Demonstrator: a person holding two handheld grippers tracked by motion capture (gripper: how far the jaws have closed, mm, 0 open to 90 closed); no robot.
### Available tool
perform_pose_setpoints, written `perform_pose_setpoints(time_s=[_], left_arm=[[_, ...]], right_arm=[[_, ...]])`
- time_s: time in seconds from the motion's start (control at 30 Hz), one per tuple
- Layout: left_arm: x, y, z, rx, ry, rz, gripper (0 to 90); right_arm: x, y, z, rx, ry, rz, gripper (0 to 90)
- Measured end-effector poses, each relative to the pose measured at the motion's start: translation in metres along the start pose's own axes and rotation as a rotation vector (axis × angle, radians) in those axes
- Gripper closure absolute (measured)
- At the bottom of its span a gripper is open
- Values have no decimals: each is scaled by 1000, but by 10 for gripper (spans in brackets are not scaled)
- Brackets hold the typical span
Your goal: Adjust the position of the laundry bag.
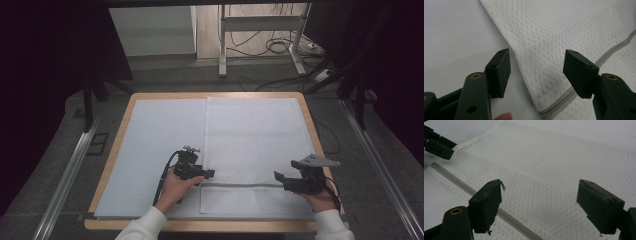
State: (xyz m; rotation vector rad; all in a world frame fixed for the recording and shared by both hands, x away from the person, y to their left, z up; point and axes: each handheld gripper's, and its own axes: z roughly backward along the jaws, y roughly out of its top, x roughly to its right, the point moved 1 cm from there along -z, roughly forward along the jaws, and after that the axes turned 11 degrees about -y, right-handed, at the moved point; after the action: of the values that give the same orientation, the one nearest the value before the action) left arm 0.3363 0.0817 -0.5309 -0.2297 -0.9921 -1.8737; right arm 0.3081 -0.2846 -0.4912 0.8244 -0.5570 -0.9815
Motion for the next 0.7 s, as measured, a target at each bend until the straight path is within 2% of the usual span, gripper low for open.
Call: perform_pose_setpoints(time_s=[0.13, 0.2, 0.23, 0.27, 0.43, 0.6, 0.7], left_arm=[[0, 0, -1, 11, 4, -3, 481], [0, -1, -2, 20, -4, -6, 571], [-1, -1, -2, 6, -7, -17, 599], [0, -2, -4, 14, -8, -7, 619], [-1, -2, -5, 19, 6, -12, 739], [-2, -4, -5, 19, 6, -28, 851], [-4, -4, -5, 15, 1, -32, 880]], right_arm=[[1, 0, 1, 4, -4, -6, 193], [1, 1, 1, 3, -4, -5, 195], [1, 1, 1, 4, -5, -5, 195], [0, 2, 2, 4, -7, -4, 196], [1, 3, 3, 12, -12, -5, 199], [2, 4, 3, 15, -12, -7, 206], [2, 6, 3, 16, -21, -9, 207]])
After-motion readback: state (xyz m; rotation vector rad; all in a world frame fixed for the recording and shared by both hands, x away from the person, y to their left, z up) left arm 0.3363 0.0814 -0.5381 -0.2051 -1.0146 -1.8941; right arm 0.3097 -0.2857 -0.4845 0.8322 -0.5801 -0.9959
